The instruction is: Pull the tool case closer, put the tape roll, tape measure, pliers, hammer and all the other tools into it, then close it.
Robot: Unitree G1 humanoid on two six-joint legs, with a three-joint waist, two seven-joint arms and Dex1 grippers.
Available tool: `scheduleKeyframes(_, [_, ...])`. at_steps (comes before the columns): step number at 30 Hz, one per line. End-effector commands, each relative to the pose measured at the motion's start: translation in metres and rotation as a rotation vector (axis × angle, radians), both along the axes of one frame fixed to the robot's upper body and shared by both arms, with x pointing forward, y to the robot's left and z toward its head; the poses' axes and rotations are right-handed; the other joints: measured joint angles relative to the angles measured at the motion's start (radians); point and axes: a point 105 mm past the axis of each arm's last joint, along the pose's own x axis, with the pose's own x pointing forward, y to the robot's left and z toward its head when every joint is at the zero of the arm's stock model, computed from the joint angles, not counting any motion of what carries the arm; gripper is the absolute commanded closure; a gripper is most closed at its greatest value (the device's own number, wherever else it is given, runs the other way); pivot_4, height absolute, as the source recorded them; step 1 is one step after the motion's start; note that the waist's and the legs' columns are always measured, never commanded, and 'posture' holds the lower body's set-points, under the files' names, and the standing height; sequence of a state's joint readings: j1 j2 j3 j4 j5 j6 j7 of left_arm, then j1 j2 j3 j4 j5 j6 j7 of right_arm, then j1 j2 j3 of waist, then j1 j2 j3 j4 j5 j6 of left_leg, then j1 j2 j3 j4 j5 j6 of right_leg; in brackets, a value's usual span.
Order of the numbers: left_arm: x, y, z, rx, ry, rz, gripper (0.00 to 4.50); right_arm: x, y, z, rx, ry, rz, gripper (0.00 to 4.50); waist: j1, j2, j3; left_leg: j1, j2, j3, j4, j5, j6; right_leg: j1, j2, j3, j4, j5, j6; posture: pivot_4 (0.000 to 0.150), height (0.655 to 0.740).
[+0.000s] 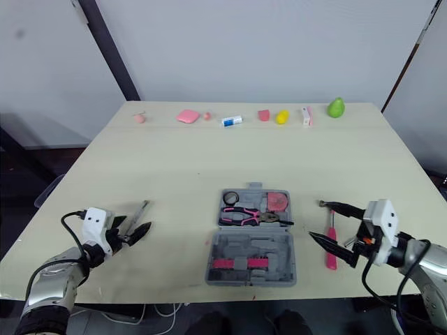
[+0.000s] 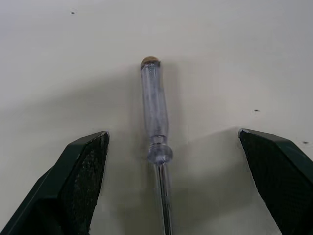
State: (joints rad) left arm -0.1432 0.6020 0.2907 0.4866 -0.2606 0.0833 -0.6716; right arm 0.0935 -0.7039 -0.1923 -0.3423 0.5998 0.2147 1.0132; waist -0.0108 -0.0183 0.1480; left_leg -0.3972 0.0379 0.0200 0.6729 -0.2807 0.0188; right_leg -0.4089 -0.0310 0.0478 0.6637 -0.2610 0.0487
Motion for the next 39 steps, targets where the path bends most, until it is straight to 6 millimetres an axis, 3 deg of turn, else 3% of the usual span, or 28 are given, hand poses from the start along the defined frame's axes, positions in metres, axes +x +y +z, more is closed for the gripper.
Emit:
scheduleKeyframes(1, [0.005, 0.004, 0.001, 0.006, 0.006, 0.028, 0.00, 0.000, 0.013, 0.011, 0.008, -0.046, 0.061, 0.02, 0.001, 0.000, 0.000, 0.000, 0.000, 0.000, 0.000, 0.000, 0.000, 0.000, 0.000, 0.000, 0.000, 0.000, 0.000, 0.150, 0.7400])
scheduleKeyframes(4, [0.008, 0.009, 0.003, -0.002, -0.003, 0.070, 0.68, 0.000, 0.020, 0.014, 0.014, -0.057, 0.106, 0.00, 0.001, 0.000, 0.000, 0.000, 0.000, -0.001, 0.000, 0.000, 0.000, 0.000, 0.000, -0.001, 0.000, 0.000, 0.000, 0.150, 0.7400])
scheduleKeyframes(5, [0.008, 0.009, 0.003, -0.001, -0.002, 0.071, 1.23, -0.001, 0.023, 0.015, 0.011, -0.062, 0.124, 0.00, 0.001, 0.000, 0.000, 0.000, 0.000, -0.001, 0.000, 0.000, 0.000, 0.000, 0.000, -0.001, 0.000, 0.000, 0.000, 0.150, 0.7400])
scheduleKeyframes(7, [0.007, 0.007, 0.002, -0.007, -0.002, 0.064, 1.91, -0.002, 0.028, 0.019, 0.014, -0.077, 0.161, 0.00, 0.000, 0.000, 0.000, 0.000, 0.000, -0.001, 0.000, 0.000, 0.000, 0.000, 0.000, -0.001, 0.000, 0.000, 0.000, 0.150, 0.7400])
scheduleKeyframes(12, [0.002, 0.003, 0.001, -0.010, -0.005, 0.055, 3.17, -0.007, 0.038, 0.029, 0.033, -0.087, 0.246, 0.00, 0.000, 0.000, 0.000, 0.000, 0.000, -0.001, 0.000, 0.000, 0.000, 0.000, -0.001, -0.001, 0.001, 0.000, 0.000, 0.150, 0.7400])
scheduleKeyframes(15, [-0.003, -0.005, 0.002, -0.013, -0.009, 0.041, 4.32, -0.010, 0.041, 0.033, 0.048, -0.087, 0.288, 0.00, -0.002, 0.000, 0.000, 0.000, 0.001, 0.000, 0.000, 0.000, 0.000, 0.000, -0.002, 0.000, 0.001, 0.000, 0.000, 0.150, 0.7400])
scheduleKeyframes(21, [-0.012, -0.026, 0.005, 0.008, 0.006, 0.081, 4.41, -0.012, 0.039, 0.033, 0.050, -0.091, 0.331, 0.00, 0.001, 0.000, 0.000, 0.000, 0.001, -0.001, 0.000, 0.000, 0.000, 0.001, -0.003, -0.001, 0.001, 0.000, 0.000, 0.150, 0.7400])
scheduleKeyframes(28, [-0.026, -0.101, 0.001, -0.058, 0.056, 0.068, 4.41, -0.010, 0.038, 0.024, 0.020, -0.085, 0.344, 0.00, 0.003, 0.000, 0.000, 0.000, 0.001, -0.001, 0.002, 0.000, 0.000, 0.002, -0.004, 0.000, 0.001, 0.002, 0.002, 0.150, 0.7400])
scheduleKeyframes(30, [-0.031, -0.114, -0.001, -0.058, 0.070, 0.085, 4.41, -0.009, 0.039, 0.023, 0.019, -0.090, 0.344, 0.00, 0.003, 0.000, 0.000, 0.000, 0.000, -0.001, 0.002, 0.000, 0.000, 0.002, -0.003, 0.000, 0.001, 0.002, 0.002, 0.150, 0.7400])
scheduleKeyframes(38, [-0.044, -0.127, -0.004, -0.044, 0.099, 0.160, 4.41, -0.008, 0.038, 0.018, 0.016, -0.097, 0.332, 0.00, 0.000, 0.000, 0.000, 0.002, -0.001, -0.001, 0.002, 0.000, 0.000, 0.003, -0.001, 0.001, 0.001, 0.002, 0.002, 0.150, 0.7400])
scheduleKeyframes(39, [-0.045, -0.127, -0.005, -0.046, 0.098, 0.166, 3.91, -0.008, 0.037, 0.017, 0.013, -0.096, 0.330, 0.00, 0.000, 0.000, 0.000, 0.002, -0.001, -0.001, 0.002, 0.000, 0.000, 0.003, -0.001, 0.001, 0.001, 0.001, 0.002, 0.150, 0.7400])
